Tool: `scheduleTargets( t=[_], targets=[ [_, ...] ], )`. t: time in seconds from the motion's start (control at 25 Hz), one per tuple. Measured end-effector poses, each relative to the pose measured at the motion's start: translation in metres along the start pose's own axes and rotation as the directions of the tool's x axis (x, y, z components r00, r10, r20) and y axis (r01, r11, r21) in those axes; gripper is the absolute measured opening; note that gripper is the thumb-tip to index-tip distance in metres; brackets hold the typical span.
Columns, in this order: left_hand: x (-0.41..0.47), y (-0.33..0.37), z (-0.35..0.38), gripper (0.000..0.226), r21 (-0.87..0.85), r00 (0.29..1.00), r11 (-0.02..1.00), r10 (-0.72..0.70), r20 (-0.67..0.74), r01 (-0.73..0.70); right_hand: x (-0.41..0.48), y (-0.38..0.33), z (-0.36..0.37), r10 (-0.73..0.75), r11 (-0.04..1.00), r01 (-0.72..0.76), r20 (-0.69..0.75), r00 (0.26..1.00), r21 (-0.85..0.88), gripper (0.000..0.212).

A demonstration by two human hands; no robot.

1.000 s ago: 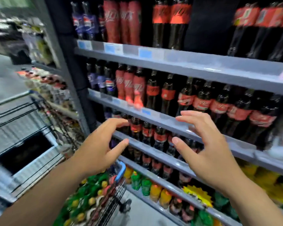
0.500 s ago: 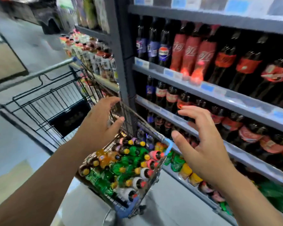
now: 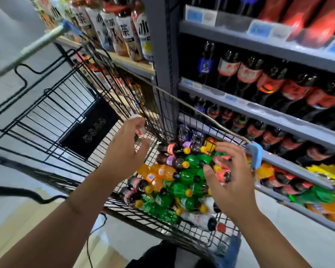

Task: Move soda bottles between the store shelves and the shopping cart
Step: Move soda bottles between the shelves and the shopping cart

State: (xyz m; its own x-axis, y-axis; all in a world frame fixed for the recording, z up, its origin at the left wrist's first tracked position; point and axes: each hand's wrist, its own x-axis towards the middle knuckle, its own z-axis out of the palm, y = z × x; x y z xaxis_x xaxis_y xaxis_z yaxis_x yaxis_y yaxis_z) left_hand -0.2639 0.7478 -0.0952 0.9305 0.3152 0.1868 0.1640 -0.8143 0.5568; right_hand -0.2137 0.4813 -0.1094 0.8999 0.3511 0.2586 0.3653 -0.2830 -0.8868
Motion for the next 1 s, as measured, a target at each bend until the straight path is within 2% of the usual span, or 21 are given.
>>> scheduleTargets(
  t=[0.28,0.36,0.56,0.76,0.92,1.0],
  targets=[
    [0.021,-0.061,0.099,0.05,-0.057,0.976,0.991,-0.109,0.19,0.122,0.006,0.073,0.044,0.181,0.982,-0.183,-0.058,0.982,-0.033,0.038],
    [0.032,-0.071,0.131,0.048,-0.047,0.963,0.993,-0.094,0.251,0.109,0.009,0.092,0.051,0.235,0.97,-0.239,-0.081,0.968,-0.039,0.039],
    [0.076,-0.089,0.204,0.049,0.037,0.883,0.999,-0.018,0.468,0.0,0.013,0.128,0.068,0.341,0.934,-0.351,-0.118,0.932,-0.067,0.041],
    [0.11,-0.089,0.262,0.058,0.122,0.708,0.977,0.039,0.705,-0.176,0.012,0.144,0.075,0.461,0.883,-0.468,-0.156,0.873,-0.011,0.035],
    [0.117,-0.084,0.281,0.04,0.15,0.638,0.959,0.041,0.769,-0.242,0.01,0.149,0.077,0.497,0.866,-0.501,-0.141,0.857,0.009,0.033],
    [0.112,-0.085,0.276,0.034,0.159,0.638,0.947,0.059,0.768,-0.279,0.011,0.149,0.077,0.493,0.866,-0.5,-0.143,0.858,-0.012,0.036]
  ],
)
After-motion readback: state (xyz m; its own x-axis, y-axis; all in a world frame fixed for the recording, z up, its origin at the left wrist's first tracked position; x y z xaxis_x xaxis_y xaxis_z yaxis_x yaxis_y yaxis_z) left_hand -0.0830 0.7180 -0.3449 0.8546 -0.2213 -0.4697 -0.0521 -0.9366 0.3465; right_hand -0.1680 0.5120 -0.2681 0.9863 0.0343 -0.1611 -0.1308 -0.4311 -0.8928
